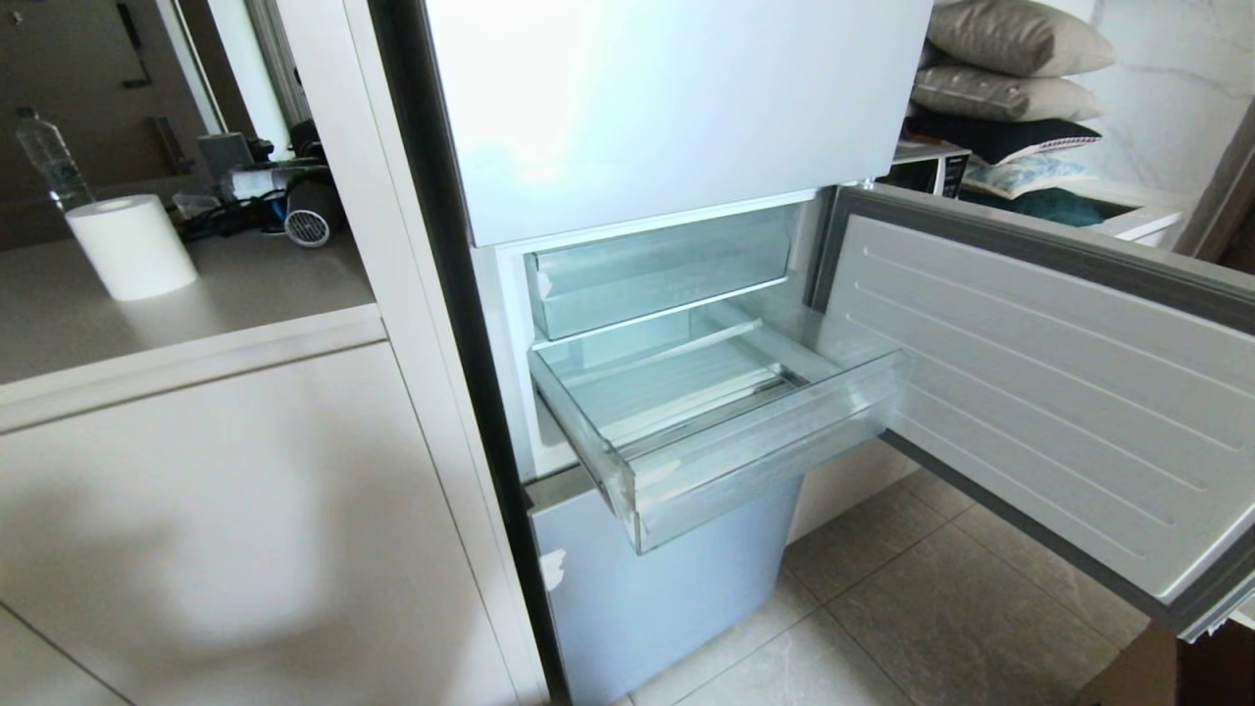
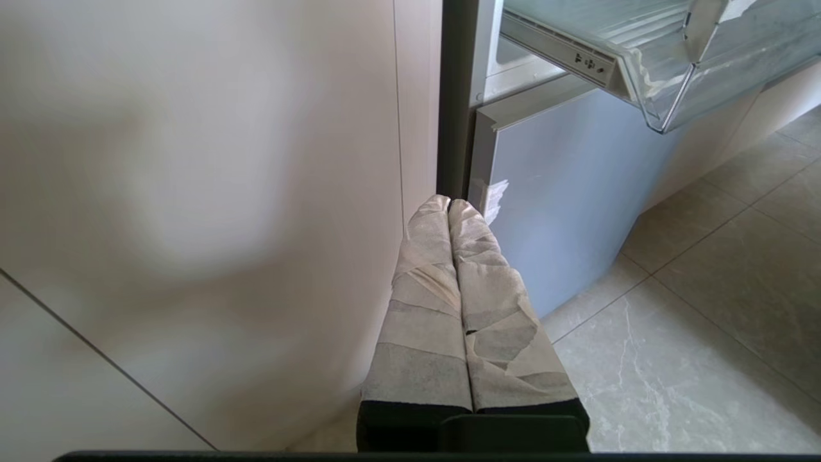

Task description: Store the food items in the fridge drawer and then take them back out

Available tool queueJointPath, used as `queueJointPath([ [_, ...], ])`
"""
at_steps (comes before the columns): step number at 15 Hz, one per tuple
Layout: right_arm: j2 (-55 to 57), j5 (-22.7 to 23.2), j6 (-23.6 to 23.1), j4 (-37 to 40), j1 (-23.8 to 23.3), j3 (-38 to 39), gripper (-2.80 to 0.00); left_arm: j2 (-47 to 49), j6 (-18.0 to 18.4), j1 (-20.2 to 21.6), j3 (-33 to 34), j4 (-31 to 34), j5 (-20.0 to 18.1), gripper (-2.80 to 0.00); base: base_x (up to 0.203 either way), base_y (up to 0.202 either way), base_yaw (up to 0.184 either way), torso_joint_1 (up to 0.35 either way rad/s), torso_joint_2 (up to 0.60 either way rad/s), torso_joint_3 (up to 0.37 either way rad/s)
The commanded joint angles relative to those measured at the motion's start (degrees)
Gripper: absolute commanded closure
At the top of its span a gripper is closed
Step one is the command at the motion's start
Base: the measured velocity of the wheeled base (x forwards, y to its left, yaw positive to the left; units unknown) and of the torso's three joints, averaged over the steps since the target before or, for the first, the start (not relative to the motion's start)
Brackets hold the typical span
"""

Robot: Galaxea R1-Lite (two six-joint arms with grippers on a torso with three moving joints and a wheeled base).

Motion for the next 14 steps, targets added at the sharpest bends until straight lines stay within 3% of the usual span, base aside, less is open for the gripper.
queueJointPath([
  [1,13.39,-3.22,2.96,0.24,-0.18,-6.19,0.0,-0.01,0.0,0.05,0.0,0.02,0.03,0.0,0.0,0.0,0.0,0.0,0.0,0.0],
  [3,23.28,-11.79,12.14,-1.97,-0.6,-10.26,0.0,0.07,0.0,0.05,0.0,0.02,0.03,0.0,0.0,0.0,0.0,0.0,0.0,0.0],
  [5,29.95,-18.22,21.41,-5.9,-6.63,-12.11,0.0,0.07,0.0,0.05,0.0,0.1,0.03,0.0,0.0,0.0,0.0,0.0,0.0,0.0],
  [8,36.32,-16.84,25.99,-11.88,-25.3,-12.58,0.0,0.07,0.0,0.05,0.0,0.02,0.03,0.0,0.0,0.0,0.0,0.0,0.0,0.0],
  [10,40.02,-10.09,25.74,-14.67,-40.75,-12.81,0.0,0.07,0.0,0.05,0.0,0.02,0.03,0.0,0.0,0.0,0.0,0.0,0.0,0.0],
  [11,42.15,-5.56,24.69,-15.99,-47.95,-12.83,-2.8,0.07,0.0,0.05,0.0,0.07,0.03,0.0,0.0,0.0,0.0,0.0,0.0,0.0],
  [13,49.02,2.71,22.21,-19.06,-58.58,-13.1,-2.8,0.07,0.0,0.05,0.0,0.02,0.03,0.0,0.0,0.0,0.0,0.0,0.0,0.0],
  [14,52.77,4.93,20.72,-20.92,-60.86,-13.12,-2.8,0.07,0.0,0.05,0.0,0.02,0.03,0.0,0.0,0.0,0.0,0.0,0.0,0.0],
])
